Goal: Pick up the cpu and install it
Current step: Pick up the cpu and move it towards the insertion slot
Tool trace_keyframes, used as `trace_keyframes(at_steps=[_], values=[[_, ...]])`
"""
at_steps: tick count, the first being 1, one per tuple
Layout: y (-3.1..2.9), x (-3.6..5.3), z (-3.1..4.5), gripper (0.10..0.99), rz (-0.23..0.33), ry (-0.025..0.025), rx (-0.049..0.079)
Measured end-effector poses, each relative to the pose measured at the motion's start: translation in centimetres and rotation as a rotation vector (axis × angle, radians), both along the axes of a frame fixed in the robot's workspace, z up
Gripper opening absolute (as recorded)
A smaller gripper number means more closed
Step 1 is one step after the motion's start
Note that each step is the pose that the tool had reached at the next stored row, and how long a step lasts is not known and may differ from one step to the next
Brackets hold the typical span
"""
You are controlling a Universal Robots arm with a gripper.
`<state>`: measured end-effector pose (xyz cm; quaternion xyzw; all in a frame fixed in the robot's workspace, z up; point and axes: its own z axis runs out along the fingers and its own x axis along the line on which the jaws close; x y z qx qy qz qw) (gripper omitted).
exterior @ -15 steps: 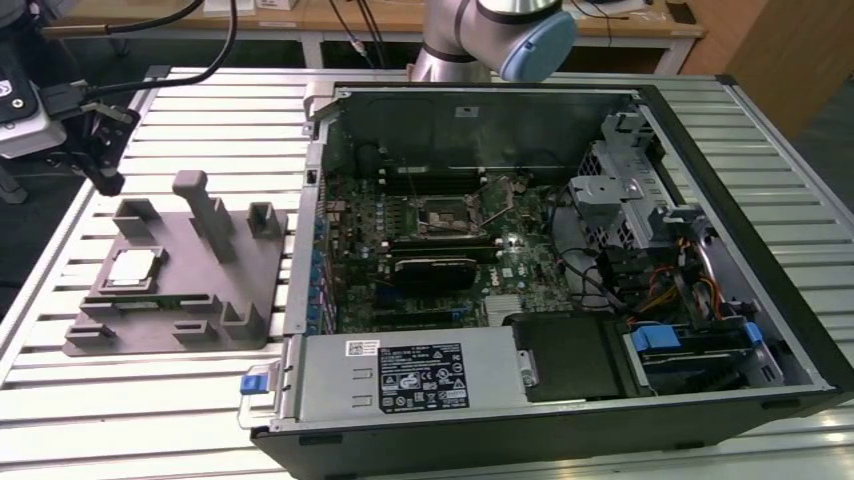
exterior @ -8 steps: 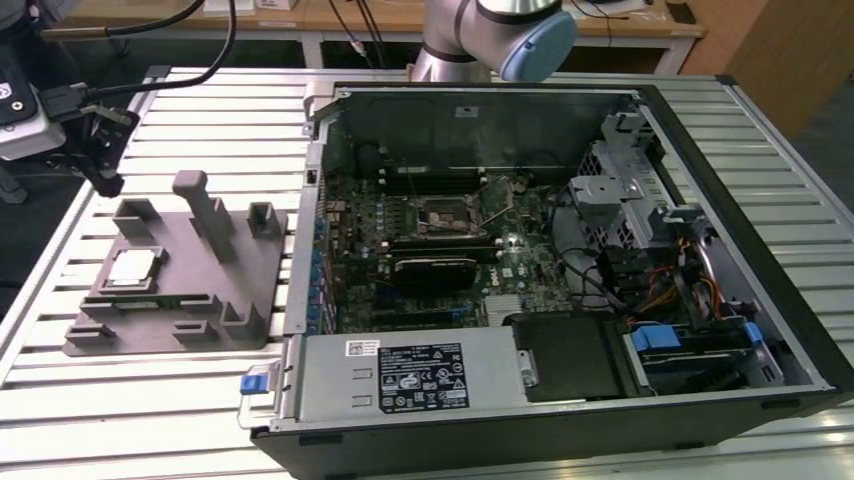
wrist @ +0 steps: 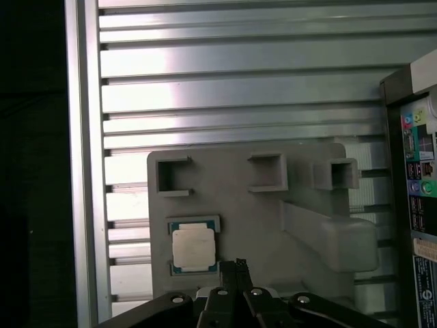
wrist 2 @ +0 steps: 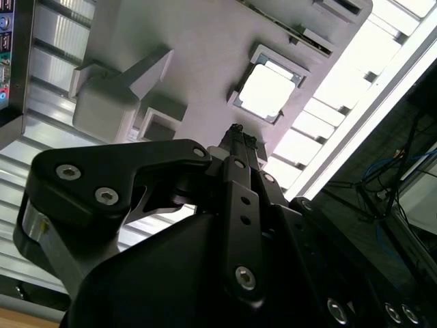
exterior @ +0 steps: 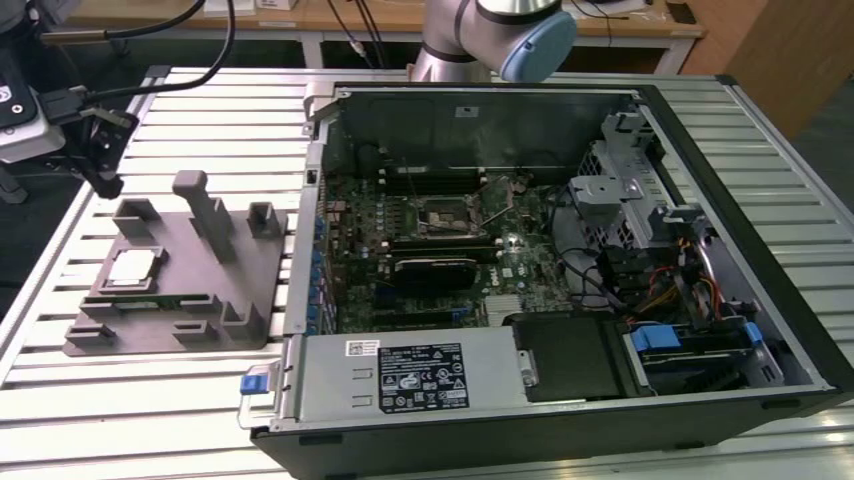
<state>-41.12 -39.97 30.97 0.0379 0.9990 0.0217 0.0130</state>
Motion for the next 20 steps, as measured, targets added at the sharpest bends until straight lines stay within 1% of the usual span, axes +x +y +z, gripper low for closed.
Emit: trace_keyframes(at_steps=[8, 20], values=[[0.00, -0.23, -0.37, 0.106, 0.000, 0.0001, 0.000], [0.00, -0.56, -1.18, 0.106, 0.000, 0.0000, 0.000]])
